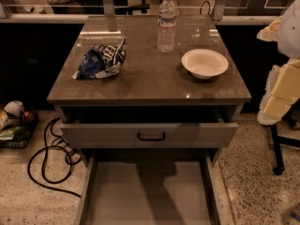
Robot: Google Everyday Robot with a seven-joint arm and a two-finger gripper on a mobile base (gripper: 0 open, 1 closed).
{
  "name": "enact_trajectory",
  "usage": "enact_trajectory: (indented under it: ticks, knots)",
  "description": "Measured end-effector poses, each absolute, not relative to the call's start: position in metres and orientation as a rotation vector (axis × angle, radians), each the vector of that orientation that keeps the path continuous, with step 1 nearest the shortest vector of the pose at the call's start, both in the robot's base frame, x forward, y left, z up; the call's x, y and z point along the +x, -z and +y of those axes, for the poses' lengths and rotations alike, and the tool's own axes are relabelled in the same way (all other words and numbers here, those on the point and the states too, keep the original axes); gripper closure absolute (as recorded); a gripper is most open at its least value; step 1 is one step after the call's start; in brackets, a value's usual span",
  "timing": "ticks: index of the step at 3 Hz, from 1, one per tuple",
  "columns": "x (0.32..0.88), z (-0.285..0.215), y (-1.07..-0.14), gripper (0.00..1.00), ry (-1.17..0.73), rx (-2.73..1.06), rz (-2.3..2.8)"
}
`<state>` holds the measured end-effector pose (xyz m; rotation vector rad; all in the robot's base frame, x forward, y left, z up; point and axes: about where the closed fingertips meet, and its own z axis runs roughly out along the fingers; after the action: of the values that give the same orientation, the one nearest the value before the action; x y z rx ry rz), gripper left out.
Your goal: Close middle drawer
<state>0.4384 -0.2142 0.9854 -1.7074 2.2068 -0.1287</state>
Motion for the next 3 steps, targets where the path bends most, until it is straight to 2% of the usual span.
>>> enact_trajectory:
  ticks: [2, 3]
  knots:
    - [0.425, -0.212, -0.969, 0.00, 0.149, -1.735, 2.170]
    - [0.402, -0.209, -0.936, 0.00, 0.169, -1.761, 2.151]
